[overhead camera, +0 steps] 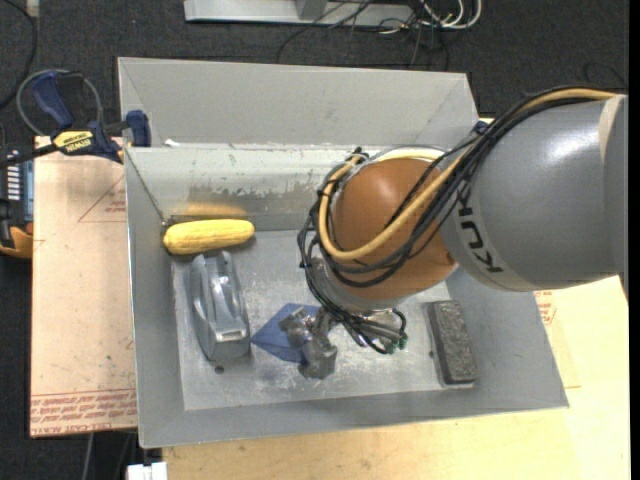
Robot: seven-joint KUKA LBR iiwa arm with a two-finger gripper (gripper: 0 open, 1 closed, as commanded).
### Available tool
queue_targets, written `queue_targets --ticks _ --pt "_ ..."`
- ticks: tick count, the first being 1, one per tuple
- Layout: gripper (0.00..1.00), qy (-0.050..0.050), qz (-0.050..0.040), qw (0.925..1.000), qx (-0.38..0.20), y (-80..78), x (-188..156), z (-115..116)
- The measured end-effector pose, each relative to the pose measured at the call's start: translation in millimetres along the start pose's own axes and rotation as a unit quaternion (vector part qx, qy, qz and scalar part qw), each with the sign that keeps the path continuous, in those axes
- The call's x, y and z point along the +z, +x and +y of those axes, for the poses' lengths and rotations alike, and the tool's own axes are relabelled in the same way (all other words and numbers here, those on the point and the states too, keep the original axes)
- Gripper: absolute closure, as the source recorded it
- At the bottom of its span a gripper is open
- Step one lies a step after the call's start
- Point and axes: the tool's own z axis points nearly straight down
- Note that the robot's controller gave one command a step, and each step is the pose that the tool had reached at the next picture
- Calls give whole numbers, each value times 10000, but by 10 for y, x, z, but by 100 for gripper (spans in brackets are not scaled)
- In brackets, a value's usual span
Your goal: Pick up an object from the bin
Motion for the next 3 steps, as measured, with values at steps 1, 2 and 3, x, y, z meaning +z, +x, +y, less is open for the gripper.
queue_targets --ticks 1,2,3 --pt "100 6 -19 9990 -450 15 416 -86" --pt "100 2 -54 9999 92 -46 -13 -76" --pt "100 -11 0 9926 -1211 76 -1078 -184"
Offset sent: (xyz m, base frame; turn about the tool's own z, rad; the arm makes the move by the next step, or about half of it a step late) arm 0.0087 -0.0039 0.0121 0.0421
